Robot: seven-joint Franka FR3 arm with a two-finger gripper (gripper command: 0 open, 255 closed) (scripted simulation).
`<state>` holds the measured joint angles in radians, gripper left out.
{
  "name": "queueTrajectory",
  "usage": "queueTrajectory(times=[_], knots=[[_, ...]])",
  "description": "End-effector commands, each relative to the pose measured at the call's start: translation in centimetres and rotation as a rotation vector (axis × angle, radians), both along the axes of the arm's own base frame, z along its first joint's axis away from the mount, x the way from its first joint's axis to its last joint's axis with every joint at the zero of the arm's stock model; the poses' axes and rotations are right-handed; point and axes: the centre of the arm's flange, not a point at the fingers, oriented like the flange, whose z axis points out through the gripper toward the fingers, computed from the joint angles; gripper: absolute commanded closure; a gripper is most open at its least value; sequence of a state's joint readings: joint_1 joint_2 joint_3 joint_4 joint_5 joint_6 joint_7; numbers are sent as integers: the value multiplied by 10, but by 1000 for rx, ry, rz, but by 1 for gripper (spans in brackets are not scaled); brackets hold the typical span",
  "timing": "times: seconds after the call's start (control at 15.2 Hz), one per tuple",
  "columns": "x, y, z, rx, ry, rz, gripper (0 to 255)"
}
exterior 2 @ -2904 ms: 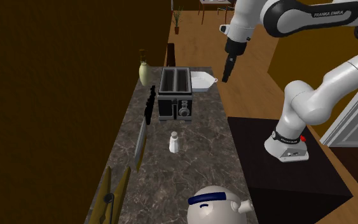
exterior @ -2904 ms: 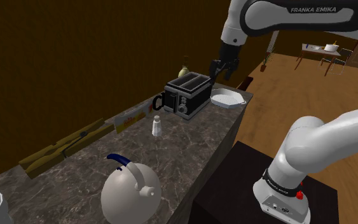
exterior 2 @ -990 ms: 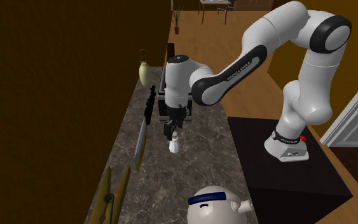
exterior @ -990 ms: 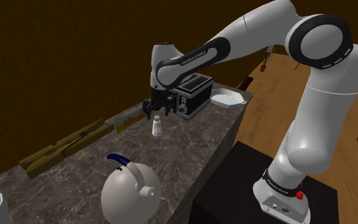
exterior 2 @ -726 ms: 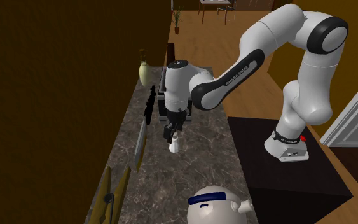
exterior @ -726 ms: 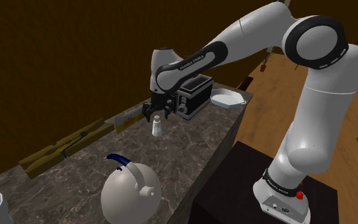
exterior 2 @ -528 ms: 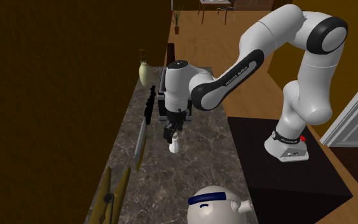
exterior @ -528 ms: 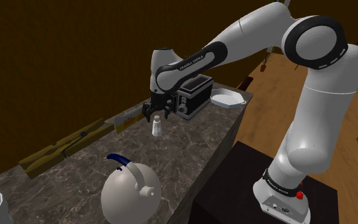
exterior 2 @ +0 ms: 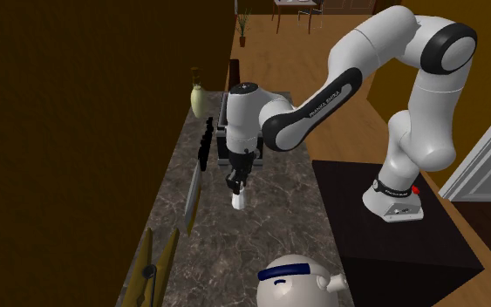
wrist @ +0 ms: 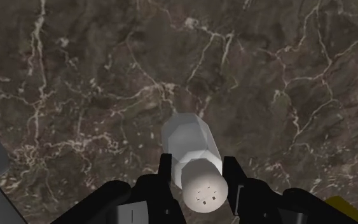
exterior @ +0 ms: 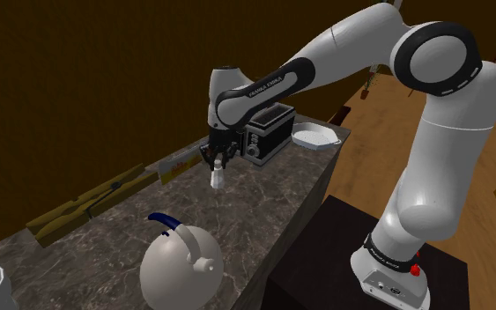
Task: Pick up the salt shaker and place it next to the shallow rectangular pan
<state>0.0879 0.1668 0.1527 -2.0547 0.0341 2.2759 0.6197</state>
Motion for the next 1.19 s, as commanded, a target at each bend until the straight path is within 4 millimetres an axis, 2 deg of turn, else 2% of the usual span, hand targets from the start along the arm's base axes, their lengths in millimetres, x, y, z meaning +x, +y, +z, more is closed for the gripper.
queueTrajectory(times=[0.0,0.26,1.12], knots=[[0,0,0,0,1,0,255],[0,0,-1,0,1,0,255],[0,0,68,0,1,0,255]])
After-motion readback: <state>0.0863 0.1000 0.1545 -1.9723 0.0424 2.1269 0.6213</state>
